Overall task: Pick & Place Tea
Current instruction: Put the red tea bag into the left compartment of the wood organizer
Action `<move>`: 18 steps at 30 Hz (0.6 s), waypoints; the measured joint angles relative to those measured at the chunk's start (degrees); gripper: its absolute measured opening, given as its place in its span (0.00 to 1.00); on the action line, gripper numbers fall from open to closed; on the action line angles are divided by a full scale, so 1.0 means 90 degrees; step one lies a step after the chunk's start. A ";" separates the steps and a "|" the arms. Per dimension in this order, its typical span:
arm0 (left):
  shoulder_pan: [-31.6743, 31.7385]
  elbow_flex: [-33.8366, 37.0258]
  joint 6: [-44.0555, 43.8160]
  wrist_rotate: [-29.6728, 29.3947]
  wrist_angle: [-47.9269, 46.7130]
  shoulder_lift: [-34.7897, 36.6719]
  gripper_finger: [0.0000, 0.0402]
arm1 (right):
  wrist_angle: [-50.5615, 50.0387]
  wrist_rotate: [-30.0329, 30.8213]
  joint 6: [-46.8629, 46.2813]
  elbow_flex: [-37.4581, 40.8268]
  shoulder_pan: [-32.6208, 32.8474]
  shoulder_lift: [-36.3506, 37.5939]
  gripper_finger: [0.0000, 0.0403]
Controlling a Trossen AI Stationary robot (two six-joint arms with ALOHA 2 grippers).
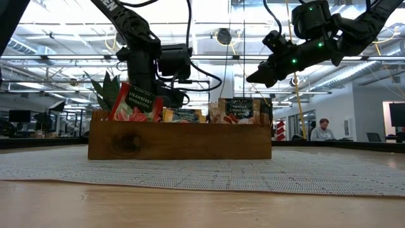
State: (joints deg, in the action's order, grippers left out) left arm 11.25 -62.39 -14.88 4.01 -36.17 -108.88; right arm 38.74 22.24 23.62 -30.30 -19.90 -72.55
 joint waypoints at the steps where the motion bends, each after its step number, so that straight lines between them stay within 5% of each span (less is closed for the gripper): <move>1: 0.0002 0.0004 0.0042 -0.0014 -0.0005 0.0040 0.01 | 0.0000 0.0002 0.0000 0.0000 0.0000 0.0000 0.31; 13: -0.0094 0.0043 0.0068 -0.1283 -0.0216 0.1606 0.00 | 0.0002 0.0007 0.0002 0.0000 0.0000 0.0000 0.31; 18: -0.0235 0.0034 0.0064 -0.1248 -0.0301 0.2021 0.00 | 0.0001 0.0007 0.0001 0.0000 0.0000 0.0001 0.31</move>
State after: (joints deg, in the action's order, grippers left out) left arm 9.13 -62.08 -14.30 -7.22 -38.88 -90.69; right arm 38.75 22.31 23.63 -30.30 -19.90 -72.55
